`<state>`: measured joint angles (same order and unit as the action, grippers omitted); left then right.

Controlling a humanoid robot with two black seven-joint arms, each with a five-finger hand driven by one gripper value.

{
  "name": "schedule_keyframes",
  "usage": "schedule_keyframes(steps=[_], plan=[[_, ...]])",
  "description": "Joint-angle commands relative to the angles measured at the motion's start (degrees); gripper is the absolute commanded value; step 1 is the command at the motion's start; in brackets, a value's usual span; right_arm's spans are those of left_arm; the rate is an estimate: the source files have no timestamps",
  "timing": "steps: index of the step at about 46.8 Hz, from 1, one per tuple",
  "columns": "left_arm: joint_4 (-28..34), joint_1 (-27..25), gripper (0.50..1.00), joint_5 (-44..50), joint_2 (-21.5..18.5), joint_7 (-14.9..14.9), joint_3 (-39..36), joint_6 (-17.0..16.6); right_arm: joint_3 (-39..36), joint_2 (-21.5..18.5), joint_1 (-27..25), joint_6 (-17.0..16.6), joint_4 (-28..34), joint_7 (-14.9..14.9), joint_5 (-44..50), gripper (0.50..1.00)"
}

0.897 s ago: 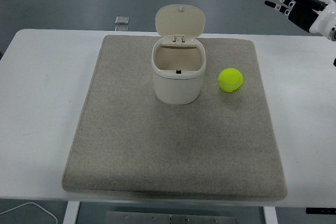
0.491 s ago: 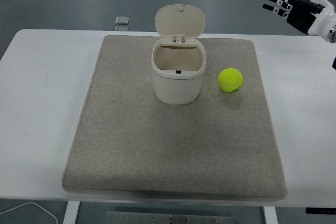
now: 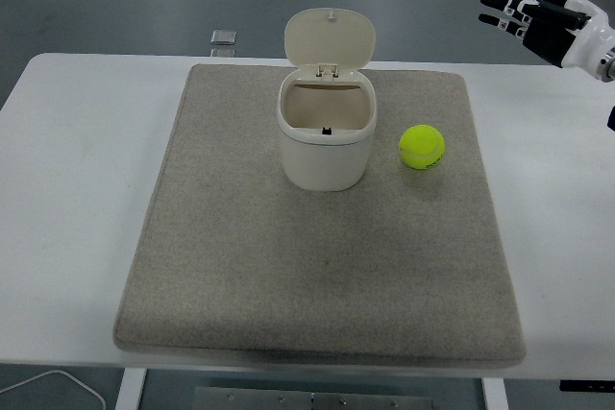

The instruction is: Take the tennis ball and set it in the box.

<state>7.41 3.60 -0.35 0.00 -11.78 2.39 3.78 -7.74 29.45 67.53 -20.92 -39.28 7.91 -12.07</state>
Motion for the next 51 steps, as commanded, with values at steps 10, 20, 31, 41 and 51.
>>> schedule_keyframes(steps=[10,20,31,41,51], plan=[[0.0,0.0,0.99,0.0,0.0,0.0,0.0,0.0,-0.2,-1.9,0.0,0.2,0.0,0.0,3.2,0.93],[0.0,0.0,0.992,0.0,0.0,0.0,0.0,0.0,0.1,-3.9,0.0,1.1,0.0,0.1,4.3,0.93],[0.0,0.0,0.992,0.0,0.0,0.0,0.0,0.0,-0.2,-4.0,0.3,1.8,0.0,0.6,11.4,0.93],[0.0,0.0,0.992,0.0,0.0,0.0,0.0,0.0,0.1,-4.0,0.2,1.5,0.0,0.6,14.0,0.93],[0.0,0.0,0.992,0.0,0.0,0.0,0.0,0.0,-0.5,-4.0,0.4,1.4,0.0,0.7,19.4,0.93]])
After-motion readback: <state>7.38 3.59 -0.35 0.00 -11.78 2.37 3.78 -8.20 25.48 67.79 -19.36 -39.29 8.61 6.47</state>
